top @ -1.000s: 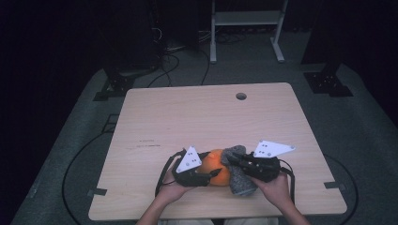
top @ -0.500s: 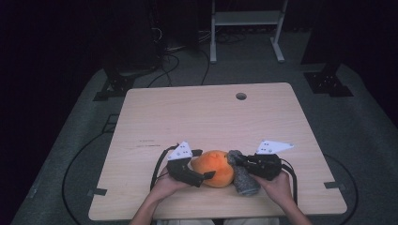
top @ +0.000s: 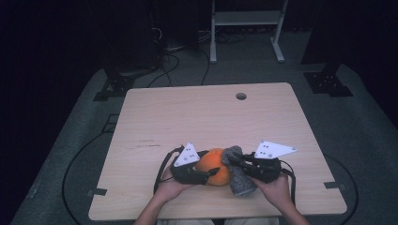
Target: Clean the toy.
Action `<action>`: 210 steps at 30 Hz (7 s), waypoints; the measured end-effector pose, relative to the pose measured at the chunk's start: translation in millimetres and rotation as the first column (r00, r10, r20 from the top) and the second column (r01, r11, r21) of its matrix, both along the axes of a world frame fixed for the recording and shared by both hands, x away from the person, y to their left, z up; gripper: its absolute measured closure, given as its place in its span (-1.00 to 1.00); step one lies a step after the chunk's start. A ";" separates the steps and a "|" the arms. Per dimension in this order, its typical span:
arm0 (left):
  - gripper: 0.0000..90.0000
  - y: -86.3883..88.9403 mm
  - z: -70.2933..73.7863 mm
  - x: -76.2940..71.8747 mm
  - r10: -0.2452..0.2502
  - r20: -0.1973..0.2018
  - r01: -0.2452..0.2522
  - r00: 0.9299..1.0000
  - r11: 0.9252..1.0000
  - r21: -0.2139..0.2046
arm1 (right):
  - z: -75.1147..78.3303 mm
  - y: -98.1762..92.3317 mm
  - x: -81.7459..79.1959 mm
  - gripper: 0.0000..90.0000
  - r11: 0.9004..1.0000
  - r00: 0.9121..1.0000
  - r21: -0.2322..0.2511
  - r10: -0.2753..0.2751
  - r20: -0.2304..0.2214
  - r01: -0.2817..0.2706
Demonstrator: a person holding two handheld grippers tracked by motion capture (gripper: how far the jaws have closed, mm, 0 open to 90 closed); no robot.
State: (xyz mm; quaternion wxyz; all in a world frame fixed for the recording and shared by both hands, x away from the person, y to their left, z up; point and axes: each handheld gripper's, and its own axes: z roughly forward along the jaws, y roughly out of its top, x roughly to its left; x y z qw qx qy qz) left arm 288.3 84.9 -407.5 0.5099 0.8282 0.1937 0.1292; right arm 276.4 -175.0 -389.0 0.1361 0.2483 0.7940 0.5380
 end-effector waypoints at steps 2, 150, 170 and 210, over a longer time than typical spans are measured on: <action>-0.46 0.1 -1.2 0.8 -0.034 -0.010 0.034 0.999 0.999 -0.006 | -7.0 -0.7 2.4 0.81 1.000 1.000 -0.006 0.001 -0.011 -0.001; -0.45 -9.2 -26.9 -8.0 -0.090 0.132 0.080 0.987 0.994 0.080 | -18.7 -40.2 22.4 0.81 0.998 0.990 0.052 -0.034 -0.140 0.041; -0.45 -19.3 -26.8 -14.5 -0.117 0.179 0.092 0.977 0.986 0.139 | -26.5 -43.4 30.0 0.81 0.997 0.980 0.025 -0.062 -0.189 0.067; -0.06 -0.7 -11.2 -2.1 0.020 0.093 -0.019 0.995 1.000 -0.016 | -15.8 -27.0 16.2 0.81 0.999 0.994 -0.005 -0.048 -0.095 0.048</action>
